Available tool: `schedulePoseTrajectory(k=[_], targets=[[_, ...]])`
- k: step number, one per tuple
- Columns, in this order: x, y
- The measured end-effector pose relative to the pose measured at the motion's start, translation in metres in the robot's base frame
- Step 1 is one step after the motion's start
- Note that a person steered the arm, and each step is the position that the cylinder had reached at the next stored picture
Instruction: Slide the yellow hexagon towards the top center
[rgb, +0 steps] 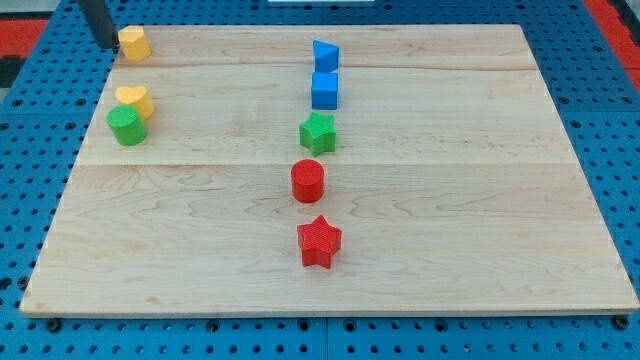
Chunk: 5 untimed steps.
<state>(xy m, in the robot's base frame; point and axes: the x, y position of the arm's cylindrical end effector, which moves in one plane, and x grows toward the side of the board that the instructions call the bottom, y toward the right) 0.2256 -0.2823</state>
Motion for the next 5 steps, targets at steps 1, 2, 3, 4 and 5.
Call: schedulePoseTrajectory(k=[1, 2, 3, 4, 5], targets=[[0.006, 0.095], [0.013, 0.182], [0.018, 0.183], [0.038, 0.180], [0.028, 0.197]])
